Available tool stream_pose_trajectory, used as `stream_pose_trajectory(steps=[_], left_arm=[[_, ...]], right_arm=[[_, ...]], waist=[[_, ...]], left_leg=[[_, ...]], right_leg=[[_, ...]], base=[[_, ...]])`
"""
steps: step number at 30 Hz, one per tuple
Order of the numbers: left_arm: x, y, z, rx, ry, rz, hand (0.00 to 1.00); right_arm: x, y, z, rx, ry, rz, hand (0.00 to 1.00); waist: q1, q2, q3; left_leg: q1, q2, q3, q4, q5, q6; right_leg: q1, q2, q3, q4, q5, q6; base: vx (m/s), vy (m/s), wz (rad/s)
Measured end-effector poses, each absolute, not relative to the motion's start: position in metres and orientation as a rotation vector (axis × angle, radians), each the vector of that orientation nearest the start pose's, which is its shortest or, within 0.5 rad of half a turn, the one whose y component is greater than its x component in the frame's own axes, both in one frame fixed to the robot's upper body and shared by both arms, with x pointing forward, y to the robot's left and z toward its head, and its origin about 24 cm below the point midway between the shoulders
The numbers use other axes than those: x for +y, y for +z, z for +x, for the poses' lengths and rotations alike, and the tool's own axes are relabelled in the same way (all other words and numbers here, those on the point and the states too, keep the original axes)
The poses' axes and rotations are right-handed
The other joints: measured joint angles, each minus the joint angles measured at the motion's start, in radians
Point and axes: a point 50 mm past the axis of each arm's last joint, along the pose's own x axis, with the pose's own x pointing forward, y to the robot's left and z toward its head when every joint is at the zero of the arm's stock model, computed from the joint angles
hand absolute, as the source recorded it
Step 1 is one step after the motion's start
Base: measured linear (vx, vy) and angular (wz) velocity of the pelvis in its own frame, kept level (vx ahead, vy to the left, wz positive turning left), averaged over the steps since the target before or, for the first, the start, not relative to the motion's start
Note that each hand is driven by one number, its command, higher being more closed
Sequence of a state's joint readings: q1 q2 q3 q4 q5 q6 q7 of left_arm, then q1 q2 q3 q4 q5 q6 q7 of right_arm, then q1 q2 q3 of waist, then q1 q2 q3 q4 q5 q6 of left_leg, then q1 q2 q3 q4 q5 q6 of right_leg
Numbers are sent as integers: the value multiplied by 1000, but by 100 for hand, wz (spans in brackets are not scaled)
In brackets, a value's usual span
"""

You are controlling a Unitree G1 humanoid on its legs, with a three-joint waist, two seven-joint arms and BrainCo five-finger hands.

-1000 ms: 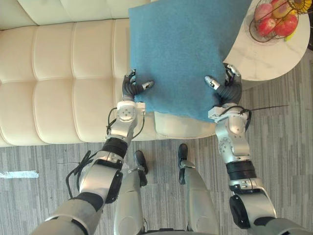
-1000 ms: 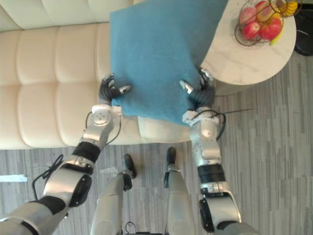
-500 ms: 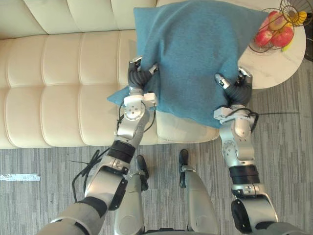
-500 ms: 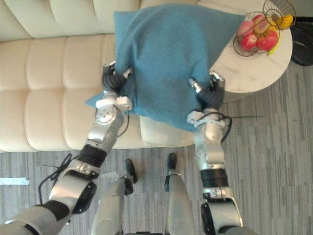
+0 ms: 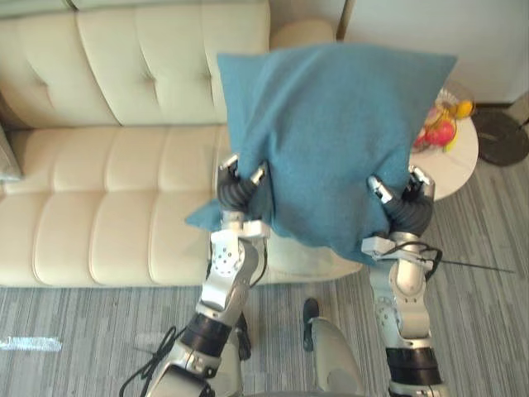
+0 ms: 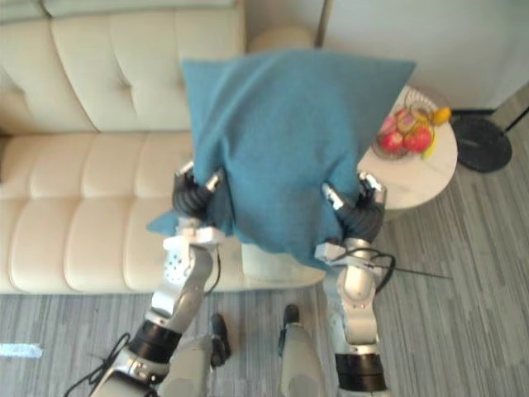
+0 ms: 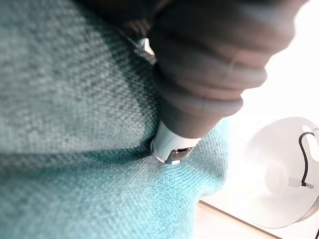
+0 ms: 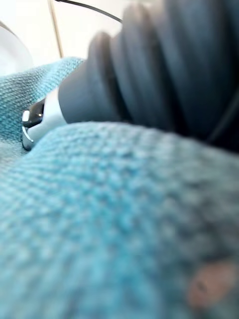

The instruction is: Pick up cushions and gather them together orderly.

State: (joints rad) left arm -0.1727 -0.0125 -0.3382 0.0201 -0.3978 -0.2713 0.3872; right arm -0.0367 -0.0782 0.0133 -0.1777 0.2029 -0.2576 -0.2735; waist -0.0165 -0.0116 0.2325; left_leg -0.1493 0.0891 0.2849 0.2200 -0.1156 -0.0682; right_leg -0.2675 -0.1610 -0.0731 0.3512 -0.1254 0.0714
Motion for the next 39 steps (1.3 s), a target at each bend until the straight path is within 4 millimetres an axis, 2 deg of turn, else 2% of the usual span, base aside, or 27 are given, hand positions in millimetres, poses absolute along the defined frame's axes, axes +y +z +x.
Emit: stream_pose_trajectory(steps=[5, 7, 8, 9, 10, 11, 12, 13, 15, 17, 18, 20, 21, 22, 24, 25, 26, 27, 28, 29, 31, 32, 33, 35, 37, 38, 39], left_arm=[[76, 76, 256, -171, -22, -454, 100], [76, 74, 256, -161, -29, -452, 100], [75, 73, 255, -151, -37, -450, 100], [75, 72, 254, -149, -41, -448, 100], [74, 70, 252, -142, -49, -447, 100], [73, 69, 251, -132, -53, -454, 100], [72, 66, 248, -116, -56, -463, 100], [71, 64, 247, -106, -60, -463, 100], [69, 64, 246, -105, -77, -461, 100], [69, 65, 246, -108, -80, -463, 100], [68, 65, 247, -102, -85, -468, 100], [67, 63, 247, -85, -93, -466, 100], [67, 61, 246, -75, -108, -453, 100], [66, 60, 245, -71, -115, -445, 100], [66, 56, 245, -57, -127, -428, 100], [67, 54, 245, -51, -126, -421, 100], [69, 50, 245, -34, -121, -407, 100], [69, 48, 245, -27, -120, -403, 100], [69, 43, 244, -5, -118, -389, 100], [69, 43, 245, -9, -140, -382, 100], [68, 44, 245, -20, -160, -381, 100], [66, 44, 244, -23, -178, -374, 100], [66, 44, 244, -22, -184, -374, 100], [62, 40, 242, -4, -210, -368, 100], [59, 38, 240, 11, -219, -363, 100], [56, 35, 238, 29, -238, -360, 100], [55, 33, 235, 43, -248, -361, 100]], right_arm=[[-179, 88, 239, -343, -264, 156, 100], [-181, 81, 238, -316, -275, 149, 100], [-184, 76, 238, -293, -285, 139, 100], [-186, 74, 238, -285, -290, 135, 100], [-188, 72, 238, -273, -295, 128, 100], [-189, 70, 238, -265, -296, 120, 100], [-191, 69, 238, -258, -296, 105, 100], [-193, 69, 238, -258, -298, 98, 100], [-198, 67, 236, -250, -319, 97, 100], [-197, 66, 236, -248, -329, 112, 100], [-198, 66, 236, -247, -333, 111, 100], [-197, 61, 236, -223, -342, 120, 100], [-199, 56, 236, -196, -355, 122, 100], [-200, 53, 236, -183, -361, 123, 100], [-200, 46, 237, -147, -373, 129, 100], [-199, 43, 237, -127, -374, 135, 100], [-198, 40, 236, -111, -380, 156, 100], [-198, 40, 236, -108, -382, 162, 100], [-199, 40, 235, -108, -385, 163, 100], [-199, 41, 235, -118, -384, 162, 100], [-203, 43, 236, -130, -377, 146, 100], [-205, 44, 236, -135, -376, 152, 100], [-206, 44, 236, -134, -376, 152, 100], [-211, 42, 234, -124, -384, 141, 100], [-213, 39, 231, -115, -387, 136, 100], [-217, 39, 224, -111, -403, 131, 100], [-219, 39, 217, -113, -417, 133, 100]], waist=[[-26, 3, -27], [-28, 4, -32], [-31, 10, -41], [-32, 10, -44], [-33, 11, -54], [-35, 16, -57], [-41, 23, -66], [-47, 31, -79], [-54, 22, -109], [-58, 6, -119], [-65, 3, -121], [-65, 4, -122], [-65, 5, -123], [-64, 6, -124], [-59, 8, -125], [-49, 10, -125], [-67, 8, -124], [-72, 8, -123], [-91, 9, -124], [-99, 8, -126], [-100, 7, -128], [-100, 13, -130], [-103, 19, -129], [-120, 47, -133], [-117, 50, -136], [-109, 49, -136], [-109, 50, -134]], left_leg=[[52, -25, -114, -17, 17, -2], [37, -33, -106, 4, 28, -9], [29, -25, -66, -14, 14, -21], [28, -13, -32, -7, -5, 7], [21, 41, 87, 49, -33, 25], [11, 80, 125, 72, -39, 29], [9, 133, 160, 90, -31, 18], [1, 149, 198, 101, -11, 5], [-44, 97, 238, 108, -32, 34], [-63, 100, 307, 132, -59, 45], [-115, 114, 325, 218, -93, 73], [-149, 111, 318, 291, -134, 94], [-160, 106, 318, 323, -163, 104], [-162, 103, 319, 328, -170, 109], [-160, 90, 340, 315, -179, 124], [-140, 79, 356, 281, -187, 144], [-95, 50, 349, 228, -180, 156], [-80, 39, 346, 210, -177, 160], [-9, -3, 337, 129, -158, 165], [38, -43, 336, 63, -141, 167], [59, -77, 335, 21, -132, 170], [72, -103, 328, -7, -130, 169], [75, -104, 322, -11, -130, 169], [99, -106, 271, -22, -124, 159], [110, -104, 247, -22, -117, 147], [135, -108, 239, -22, -95, 113], [163, -108, 229, 1, -79, 103]], right_leg=[[140, -30, -119, -43, -7, 6], [171, -52, -163, -46, -18, 10], [197, -71, -205, -62, -17, 11], [204, -82, -220, -69, -14, 12], [214, -103, -251, -82, -8, 21], [227, -112, -267, -92, -2, 30], [237, -130, -286, -106, 10, 51], [238, -152, -294, -115, 20, 70], [233, -198, -298, -164, 63, 84], [237, -215, -301, -219, 94, 92], [258, -219, -298, -285, 150, 119], [266, -237, -297, -302, 199, 158], [265, -249, -287, -297, 222, 158], [260, -254, -283, -290, 231, 153], [199, -274, -268, -226, 276, 97], [115, -273, -211, -104, 247, -12], [65, -222, -89, 60, 118, 7], [59, -203, -60, 90, 89, 16], [55, -111, 13, 172, -23, 53], [44, -40, 23, 183, -84, 54], [12, 19, 2, 163, -119, 33], [-22, 72, -33, 103, -129, -8], [-27, 86, -34, 89, -119, -34], [-21, 137, -31, 9, -42, -88], [18, 130, -39, -7, -33, -96], [47, 111, -72, 3, -34, -100], [46, 90, -97, 96, -45, -117]], base=[[40, 11, 59], [-52, 43, 92], [-76, 62, 92], [-103, 126, 87], [-53, 100, 67], [-69, 199, 76], [-33, 264, 60], [-24, 314, 59], [30, 394, 48], [61, 273, 49], [46, 205, 45], [60, 337, 30], [75, 345, 12], [68, 297, -3], [66, 310, -23], [88, 374, -21], [109, 357, -12], [119, 282, 31], [139, 212, 35], [106, 154, 31], [103, 88, 14], [147, 70, 16], [203, 39, 43], [210, -5, 52], [219, -60, 34], [319, -102, 50], [251, -91, 42]])
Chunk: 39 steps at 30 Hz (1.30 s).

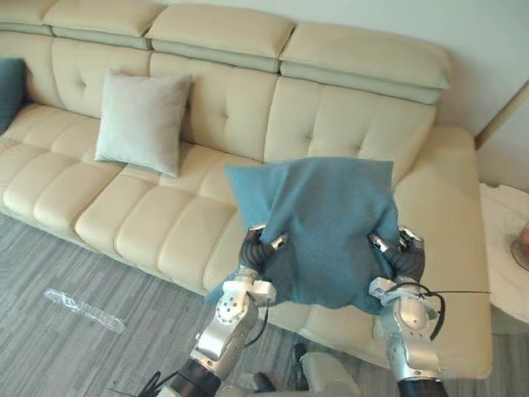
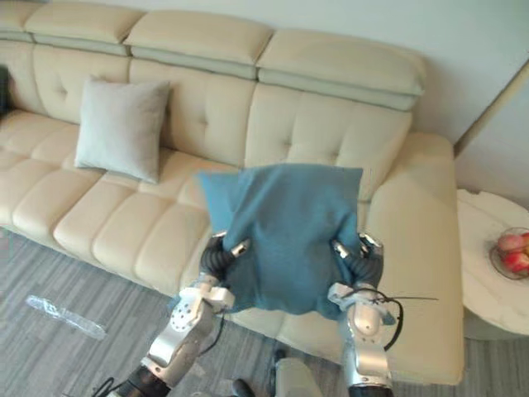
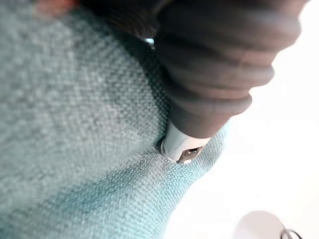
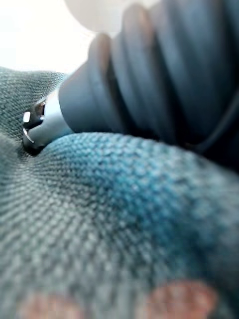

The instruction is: Pick up cushions and gather them together orderly.

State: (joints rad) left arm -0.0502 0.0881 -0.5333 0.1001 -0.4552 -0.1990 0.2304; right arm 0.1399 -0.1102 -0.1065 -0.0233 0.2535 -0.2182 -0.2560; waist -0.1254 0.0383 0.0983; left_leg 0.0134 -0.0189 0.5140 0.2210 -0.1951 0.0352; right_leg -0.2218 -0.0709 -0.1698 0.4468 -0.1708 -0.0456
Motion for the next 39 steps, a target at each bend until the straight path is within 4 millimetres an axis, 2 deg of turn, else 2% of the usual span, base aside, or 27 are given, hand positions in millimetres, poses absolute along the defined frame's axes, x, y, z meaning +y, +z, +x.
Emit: stream_pose_trajectory(steps=[1, 2, 3, 4, 5, 6, 7, 8, 9, 11, 12, 13, 15, 16, 17, 18, 19, 20, 21, 25, 28, 30, 32, 34, 37, 39], left_arm=[[55, 32, 235, 44, -248, -362, 100], [56, 30, 231, 52, -249, -370, 100], [53, 30, 225, 58, -252, -402, 100], [52, 30, 223, 60, -249, -413, 100], [52, 32, 216, 54, -243, -444, 100], [53, 34, 213, 49, -247, -453, 100], [52, 34, 213, 46, -249, -456, 100], [53, 36, 211, 35, -246, -465, 100], [54, 37, 211, 32, -244, -468, 100], [54, 36, 210, 34, -242, -470, 100], [54, 36, 209, 36, -241, -471, 100], [54, 35, 208, 38, -238, -474, 100], [53, 35, 207, 43, -234, -482, 100], [57, 30, 204, 59, -225, -471, 100], [57, 30, 204, 60, -223, -471, 100], [58, 31, 204, 56, -225, -465, 100], [58, 31, 204, 55, -225, -465, 100], [59, 30, 204, 57, -223, -465, 100], [59, 30, 204, 56, -223, -464, 100], [62, 32, 205, 38, -210, -462, 100], [65, 33, 208, 24, -202, -436, 100], [69, 35, 215, 8, -207, -392, 100], [69, 38, 220, -5, -213, -381, 100], [68, 40, 222, -16, -211, -369, 100], [65, 54, 234, -81, -218, -340, 100], [63, 74, 248, -160, -211, -326, 100]], right_arm=[[-220, 41, 215, -118, -420, 135, 100], [-217, 44, 207, -135, -435, 164, 100], [-214, 52, 199, -172, -443, 182, 100], [-215, 54, 197, -182, -442, 179, 100], [-214, 64, 196, -225, -434, 177, 100], [-213, 70, 196, -251, -426, 180, 100], [-213, 73, 196, -263, -422, 181, 100], [-211, 78, 197, -290, -413, 186, 100], [-210, 80, 198, -298, -409, 187, 100], [-208, 82, 201, -312, -399, 190, 100], [-208, 83, 201, -314, -396, 187, 100], [-209, 83, 201, -312, -396, 182, 100], [-210, 83, 201, -313, -391, 169, 100], [-206, 79, 201, -291, -378, 160, 100], [-205, 78, 201, -288, -374, 160, 100], [-202, 78, 202, -287, -373, 173, 100], [-202, 78, 202, -287, -373, 175, 100], [-201, 77, 202, -285, -377, 184, 100], [-200, 75, 203, -278, -380, 192, 100], [-198, 67, 209, -246, -368, 189, 100], [-197, 57, 224, -205, -343, 146, 100], [-197, 49, 237, -157, -294, 81, 100], [-200, 48, 239, -145, -289, 45, 100], [-202, 48, 240, -145, -283, 7, 100], [-204, 61, 250, -195, -273, -43, 100], [-202, 79, 268, -260, -274, -68, 100]], waist=[[-1, -2, 3], [2, -20, -6], [3, -34, -7], [7, -23, -11], [32, 0, -20], [50, -3, -20], [57, -4, -20], [78, -5, -20], [83, -5, -20], [92, -18, -18], [95, -20, -19], [92, -12, -24], [86, 13, -39], [81, -6, -57], [76, -13, -61], [73, -56, -72], [73, -61, -71], [73, -76, -71], [73, -79, -74], [79, -78, -74], [75, -75, -74], [74, -72, -72], [63, -64, -58], [55, -59, -53], [47, -53, -13], [45, -53, 13]], left_leg=[[8, 0, 0, 18, 2, -3], [12, 13, 10, 124, -4, -7], [-43, 64, 31, 337, -14, -8], [-62, 86, 33, 388, -14, -8], [-126, 177, 22, 560, -63, -3], [-147, 218, -7, 583, -93, -18], [-155, 223, -24, 572, -100, -22], [-173, 230, -79, 509, -112, -34], [-181, 228, -115, 470, -118, -44], [-192, 194, -265, 296, -112, -64], [-191, 175, -325, 214, -92, -94], [-182, 166, -365, 128, -50, -111], [-185, 177, -373, 63, 33, -113], [-167, 156, -328, 75, 62, -135], [-167, 148, -320, 75, 57, -128], [-173, 113, -278, 74, 50, -115], [-174, 111, -272, 74, 50, -115], [-173, 99, -253, 74, 48, -110], [-169, 91, -236, 74, 39, -95], [-171, 92, -191, 52, 36, -91], [-194, 101, -148, 22, 36, -91], [-234, 110, -135, 5, 49, -93], [-241, 108, -139, -20, 69, -94], [-244, 105, -143, -44, 86, -93], [-267, 98, -157, -71, 121, -89], [-322, 98, -171, -81, 149, -87]], right_leg=[[-25, 5, -17, 35, -22, 11], [4, 12, 6, -31, -9, 22], [55, 1, -11, -96, -2, -14], [61, 9, -9, -106, -2, -15], [106, 41, 40, -144, -10, -27], [132, 48, 77, -156, -12, -29], [137, 48, 94, -158, -13, -28], [140, 48, 147, -156, -17, -26], [142, 47, 169, -154, -18, -23], [155, 28, 275, -151, -41, 3], [153, 18, 329, -139, -60, 19], [147, 18, 365, -125, -71, 56], [131, 32, 394, -111, -86, 83], [130, 5, 448, -106, -91, 118], [129, -4, 449, -112, -87, 124], [116, -54, 465, -149, -72, 154], [116, -58, 467, -156, -69, 159], [116, -75, 474, -180, -53, 179], [116, -87, 482, -203, -33, 189], [79, -86, 518, -236, 10, 193], [30, -77, 542, -299, 59, 187], [-15, -63, 561, -352, 121, 182], [-26, -62, 556, -380, 154, 179], [-39, -63, 545, -385, 164, 176], [-69, -65, 518, -382, 178, 179], [-120, -64, 502, -380, 198, 179]], base=[[200, -115, 35], [203, -160, 31], [200, -139, 21], [248, -50, -29], [268, 32, -80], [282, 43, -90], [226, 74, -105], [150, 103, -93], [194, 182, -118], [229, 328, -135], [259, 479, -154], [187, 364, -117], [173, 338, -83], [230, 397, -75], [247, 404, -89], [136, 235, -35], [127, 280, -47], [77, 198, -33], [85, 225, -34], [30, 85, -46], [-45, -1, -69], [-66, -11, -59], [-70, -40, -17], [-61, -40, -3], [-84, -40, 12], [-138, -42, 17]])
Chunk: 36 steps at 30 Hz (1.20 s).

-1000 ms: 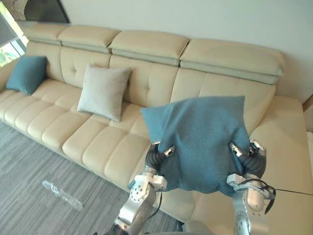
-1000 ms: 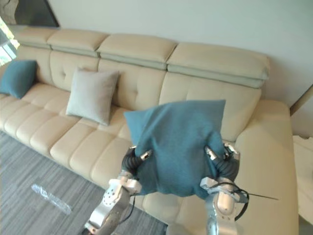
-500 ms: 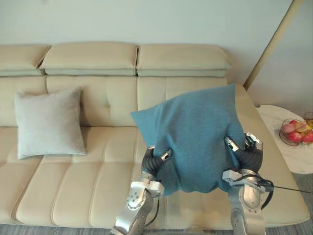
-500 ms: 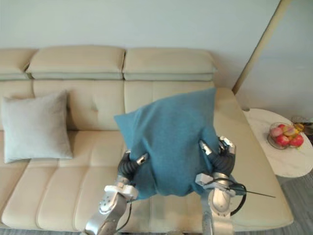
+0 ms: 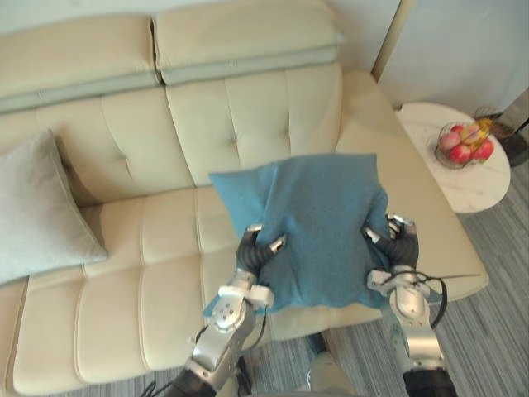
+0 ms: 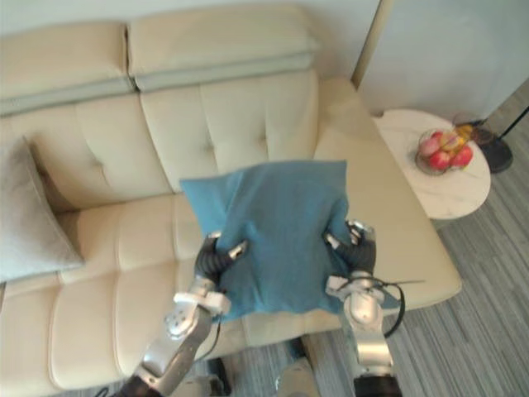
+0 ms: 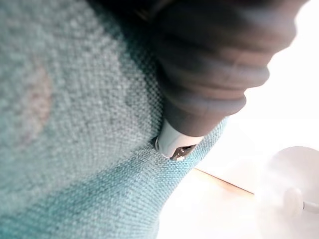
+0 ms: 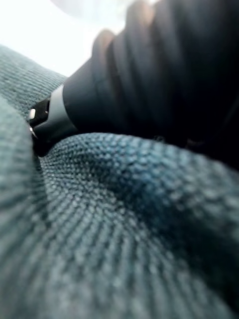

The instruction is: Pick up cushions and gather them together orderly.

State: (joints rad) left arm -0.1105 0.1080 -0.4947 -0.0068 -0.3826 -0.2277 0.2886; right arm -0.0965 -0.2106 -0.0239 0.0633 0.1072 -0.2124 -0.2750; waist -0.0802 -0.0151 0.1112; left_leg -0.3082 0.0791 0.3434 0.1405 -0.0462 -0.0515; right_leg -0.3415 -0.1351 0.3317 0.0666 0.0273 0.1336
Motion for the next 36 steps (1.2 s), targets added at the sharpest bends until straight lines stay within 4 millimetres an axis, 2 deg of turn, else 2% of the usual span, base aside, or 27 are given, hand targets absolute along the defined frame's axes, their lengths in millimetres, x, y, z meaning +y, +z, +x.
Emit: stream_pose_trajectory(steps=[2, 4, 5, 8, 9, 10, 11, 12, 13, 15, 16, 17, 18, 21, 26, 28, 32, 33, 36], left_arm=[[64, 86, 257, -211, -192, -316, 100], [65, 117, 275, -327, -152, -307, 100], [66, 119, 276, -335, -150, -306, 100], [64, 163, 300, -487, -110, -262, 100], [64, 185, 311, -557, -78, -243, 100], [65, 194, 315, -586, -61, -233, 100], [68, 211, 323, -633, -30, -218, 100], [71, 238, 334, -702, 9, -190, 100], [72, 250, 338, -732, 28, -181, 100], [81, 298, 349, -832, 110, -180, 100], [83, 308, 351, -848, 132, -181, 100], [88, 325, 355, -871, 184, -186, 100], [92, 338, 360, -876, 230, -191, 0], [101, 362, 367, -879, 322, -198, 0], [110, 393, 375, -871, 365, -128, 0], [110, 389, 382, -832, 338, -93, 0], [106, 376, 389, -754, 297, -144, 0], [100, 370, 390, -725, 277, -213, 0], [99, 359, 387, -728, 257, -300, 0]], right_arm=[[-199, 94, 278, -315, -272, -85, 100], [-194, 128, 298, -435, -261, -116, 100], [-194, 130, 300, -440, -261, -118, 100], [-192, 173, 327, -550, -290, -148, 100], [-190, 195, 337, -603, -306, -145, 100], [-188, 206, 342, -628, -313, -145, 100], [-184, 226, 350, -668, -323, -147, 100], [-180, 257, 362, -722, -338, -147, 100], [-180, 271, 365, -746, -347, -151, 100], [-175, 328, 369, -853, -382, -144, 100], [-174, 340, 368, -877, -394, -140, 100], [-170, 364, 367, -920, -419, -137, 100], [-166, 381, 366, -945, -432, -127, 0], [-163, 410, 363, -968, -490, -108, 0], [-172, 439, 361, -947, -544, -80, 0], [-176, 438, 365, -900, -527, 11, 0], [-175, 425, 372, -838, -473, 159, 0], [-176, 412, 376, -811, -457, 187, 0], [-175, 388, 379, -790, -433, 242, 0]], waist=[[5, -1, 26], [13, 2, 57], [13, 2, 58], [16, 3, 97], [18, 4, 116], [19, 6, 129], [19, 8, 146], [14, 14, 162], [14, 16, 174], [11, 25, 237], [9, 31, 243], [6, 44, 262], [6, 52, 273], [5, 66, 299], [6, 87, 323], [12, 96, 331], [20, 97, 347], [23, 97, 347], [26, 96, 347]], left_leg=[[-17, 1, -2, 0, 11, 3], [-76, 7, -7, 1, 36, 4], [-79, 7, -7, 1, 38, 5], [-136, 10, -25, -1, 71, 6], [-153, 10, -28, -10, 89, 6], [-153, 7, -30, -25, 100, 6], [-156, 4, -32, -48, 119, 7], [-180, 0, -39, -78, 150, 10], [-185, -2, -42, -92, 162, 10], [-197, -5, -55, -155, 216, 9], [-209, -6, -60, -164, 229, 11], [-227, -6, -75, -174, 241, 10], [-245, -7, -83, -179, 248, 11], [-270, -18, -94, -213, 268, 14], [-340, -40, -105, -242, 291, 25], [-370, -49, -104, -242, 291, 26], [-413, -49, -96, -241, 292, 26], [-422, -43, -95, -242, 292, 26], [-415, -31, -92, -241, 292, 25]], right_leg=[[-16, 0, -8, 2, 5, 0], [-82, 2, -27, 21, 17, 1], [-86, 2, -27, 21, 18, 1], [-134, 7, -46, 21, 42, -4], [-152, 10, -49, 17, 55, -5], [-153, 10, -52, 11, 61, -4], [-164, 10, -55, 7, 68, -4], [-192, 9, -61, -8, 86, -10], [-200, 9, -65, -14, 93, -8], [-220, 10, -82, -45, 127, -5], [-230, 10, -87, -50, 137, -3], [-245, 10, -99, -55, 146, -3], [-262, 10, -103, -57, 153, 5], [-290, 3, -110, -72, 161, 11], [-362, -17, -117, -85, 174, 25], [-392, -26, -109, -89, 179, 31], [-437, -26, -101, -89, 180, 33], [-446, -22, -102, -88, 180, 33], [-446, -10, -100, -76, 180, 33]], base=[[-111, -38, 6], [-181, -65, 8], [-168, -57, 12], [-104, -15, 13], [-99, -6, 13], [-89, -7, 8], [-81, -11, 12], [-74, -11, 12], [-67, -11, 18], [-73, -12, 15], [-78, -29, 16], [-64, -34, 18], [-57, -29, 16], [-36, -1, 9], [-24, 41, 13], [-7, 86, 4], [7, 36, -1], [0, 0, 0], [14, 6, -5]])
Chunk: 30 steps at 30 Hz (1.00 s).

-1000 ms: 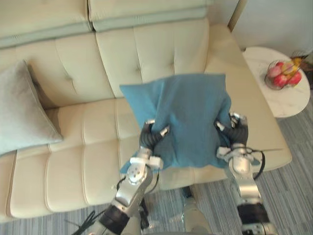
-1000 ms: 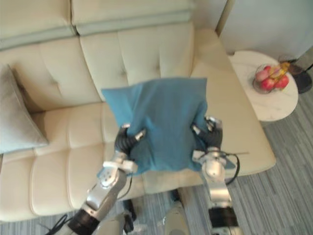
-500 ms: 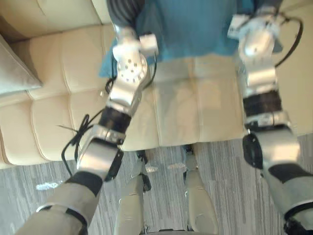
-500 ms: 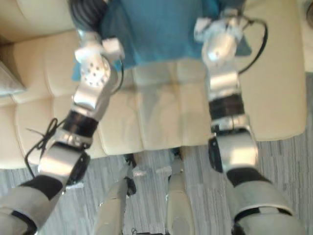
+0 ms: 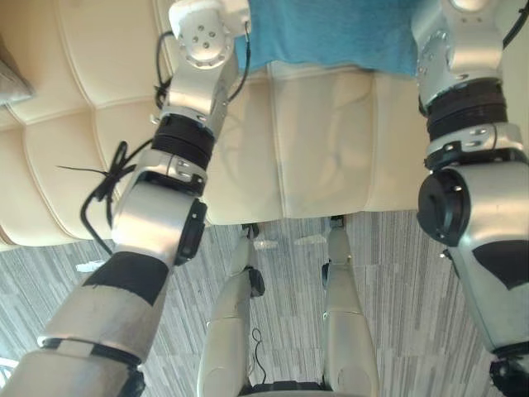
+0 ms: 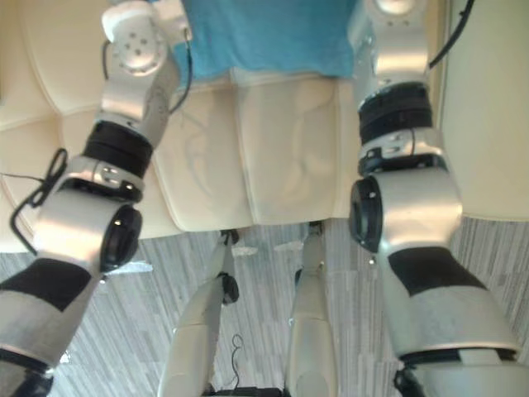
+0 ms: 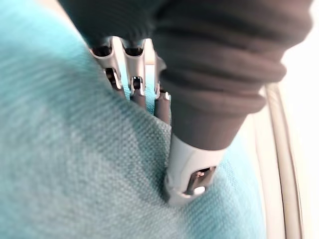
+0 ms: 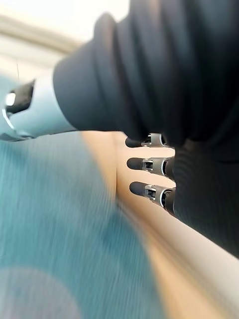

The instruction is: Pick up cushions and gather them together orderly.

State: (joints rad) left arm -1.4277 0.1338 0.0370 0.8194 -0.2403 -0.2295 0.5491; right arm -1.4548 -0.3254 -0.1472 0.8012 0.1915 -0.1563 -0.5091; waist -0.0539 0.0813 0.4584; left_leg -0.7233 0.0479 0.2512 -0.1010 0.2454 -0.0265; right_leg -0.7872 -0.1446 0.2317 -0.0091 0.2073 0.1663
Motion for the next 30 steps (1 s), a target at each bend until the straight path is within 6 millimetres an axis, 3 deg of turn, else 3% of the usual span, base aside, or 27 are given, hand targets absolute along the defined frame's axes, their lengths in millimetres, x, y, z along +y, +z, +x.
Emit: stream_pose_trajectory(steps=[4, 6, 12, 14, 16, 19, 22, 24, 25, 27, 28, 30], left_arm=[[100, 333, 388, -684, 252, -359, 0], [101, 324, 387, -676, 236, -364, 0], [118, 317, 382, -706, 252, -385, 0], [133, 325, 371, -785, 248, -386, 0], [140, 323, 364, -829, 234, -374, 0], [150, 296, 350, -852, 210, -351, 0], [158, 237, 335, -763, 191, -309, 0], [161, 170, 324, -569, 197, -287, 0], [159, 152, 319, -514, 195, -287, 0], [155, 86, 292, -294, 191, -277, 0], [154, 72, 286, -243, 193, -269, 0], [153, 20, 261, -29, 197, -219, 0]], right_arm=[[-188, 361, 377, -776, -444, 312, 0], [-199, 352, 370, -796, -459, 361, 0], [-217, 338, 350, -882, -473, 394, 0], [-229, 328, 332, -946, -496, 377, 0], [-239, 308, 321, -946, -521, 348, 0], [-251, 265, 298, -911, -536, 232, 0], [-251, 215, 276, -807, -509, 81, 0], [-247, 161, 263, -624, -497, 35, 0], [-245, 147, 259, -573, -489, 35, 0], [-234, 94, 243, -365, -449, 29, 0], [-232, 83, 239, -320, -443, 28, 0], [-225, 34, 224, -108, -430, 43, 0]], waist=[[10, 0, 0], [10, -2, 1], [22, -8, 4], [24, -16, 8], [26, -28, 13], [24, -44, 5], [24, -71, -26], [25, -90, -77], [24, -92, -82], [25, -100, -136], [26, -100, -148], [39, -105, -186]], left_leg=[[24, 27, 3, 0, -5, -7], [27, 29, 2, 13, -6, -13], [32, 55, 0, 57, -17, -33], [60, 72, -3, 59, -14, -40], [98, 83, -6, 73, -20, -48], [171, 95, -19, 109, -56, -62], [223, 100, -28, 173, -111, -70], [256, 102, -31, 194, -148, -72], [273, 102, -31, 194, -153, -73], [319, 100, -29, 196, -173, -72], [331, 99, -28, 197, -178, -73], [411, 99, -18, 196, -192, -76]], right_leg=[[-6, 28, -1, 57, -3, 1], [-19, 34, -2, 113, -40, -12], [-17, 58, -5, 173, -89, -24], [0, 71, -16, 201, -104, -27], [43, 78, -26, 210, -114, -31], [118, 83, -54, 252, -151, -43], [180, 82, -66, 303, -206, -58], [221, 77, -82, 318, -239, -64], [240, 75, -88, 318, -247, -64], [292, 69, -100, 317, -269, -70], [305, 68, -103, 316, -273, -71], [380, 66, -105, 313, -293, -74]], base=[[12, -1, -12], [-16, 3, 6], [-59, -21, 1], [-70, -59, -6], [-42, -75, -2], [15, -93, 7], [50, -92, 7], [66, -53, 11], [84, -31, 15], [105, -17, 11], [141, -13, 4], [136, -10, -6]])
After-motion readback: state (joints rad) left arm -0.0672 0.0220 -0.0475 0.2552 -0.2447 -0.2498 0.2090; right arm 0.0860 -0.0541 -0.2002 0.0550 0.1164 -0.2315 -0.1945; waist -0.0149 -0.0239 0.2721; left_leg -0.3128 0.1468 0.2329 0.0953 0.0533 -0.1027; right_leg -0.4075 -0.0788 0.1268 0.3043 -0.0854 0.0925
